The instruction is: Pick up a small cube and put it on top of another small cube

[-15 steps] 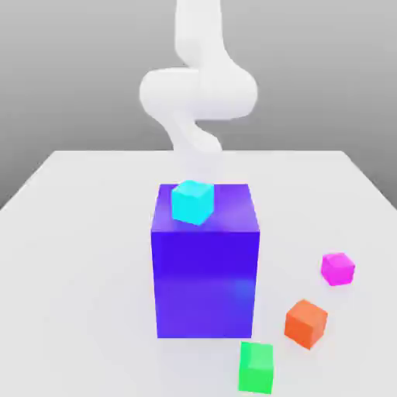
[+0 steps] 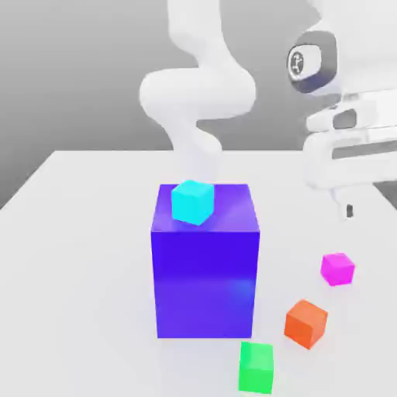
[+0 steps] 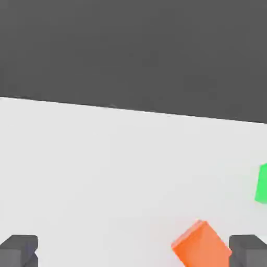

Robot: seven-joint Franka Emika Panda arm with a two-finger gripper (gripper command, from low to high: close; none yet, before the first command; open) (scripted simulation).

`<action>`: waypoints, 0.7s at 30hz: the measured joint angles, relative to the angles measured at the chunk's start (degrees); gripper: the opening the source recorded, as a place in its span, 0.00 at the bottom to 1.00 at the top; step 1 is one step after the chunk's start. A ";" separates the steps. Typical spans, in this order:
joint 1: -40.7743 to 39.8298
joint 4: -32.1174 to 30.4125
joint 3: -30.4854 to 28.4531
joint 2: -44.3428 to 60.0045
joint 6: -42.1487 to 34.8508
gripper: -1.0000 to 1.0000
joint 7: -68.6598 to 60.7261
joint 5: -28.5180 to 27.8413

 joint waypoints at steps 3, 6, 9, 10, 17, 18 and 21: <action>3.28 -4.21 4.03 6.84 4.46 0.50 8.36 -4.03; 7.78 -6.02 1.06 13.86 8.87 0.50 18.34 -13.48; 15.47 -4.76 -9.06 20.33 13.29 0.50 26.72 -24.29; 18.53 -4.23 -12.77 22.36 14.80 0.50 28.93 -27.14; 24.50 -3.25 -19.65 26.23 18.03 0.00 32.12 -31.16; 26.04 -3.01 -21.37 27.15 18.76 0.00 32.79 -31.99; 21.73 -3.96 -16.11 23.70 16.09 0.00 29.60 -27.88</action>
